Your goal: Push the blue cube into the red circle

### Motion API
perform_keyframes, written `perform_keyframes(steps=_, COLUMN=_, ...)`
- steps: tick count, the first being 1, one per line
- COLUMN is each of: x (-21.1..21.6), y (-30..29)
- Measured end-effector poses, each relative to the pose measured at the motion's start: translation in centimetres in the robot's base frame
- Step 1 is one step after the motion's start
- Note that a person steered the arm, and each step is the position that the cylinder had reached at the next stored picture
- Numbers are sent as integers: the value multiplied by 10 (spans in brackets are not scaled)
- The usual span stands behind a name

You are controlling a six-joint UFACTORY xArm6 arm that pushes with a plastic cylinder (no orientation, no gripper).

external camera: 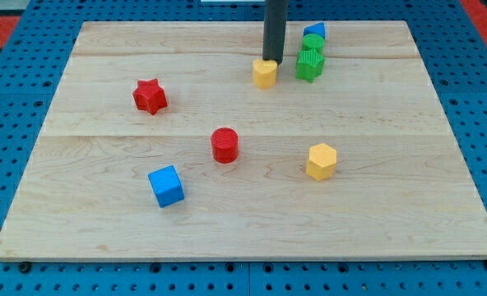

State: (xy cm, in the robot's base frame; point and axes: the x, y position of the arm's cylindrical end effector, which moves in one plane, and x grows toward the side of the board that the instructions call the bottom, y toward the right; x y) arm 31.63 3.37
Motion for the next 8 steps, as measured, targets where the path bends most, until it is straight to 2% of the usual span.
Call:
perform_keyframes(steps=1, x=48, y=-13)
perform_keyframes(steps=3, x=61, y=-129)
perform_keyframes(steps=4, x=115, y=-196)
perform_keyframes(steps=5, x=196, y=-196)
perform_keyframes(steps=6, x=211, y=-157)
perform_keyframes(steps=7, x=218, y=-137)
perform_keyframes(steps=8, x=243, y=-136)
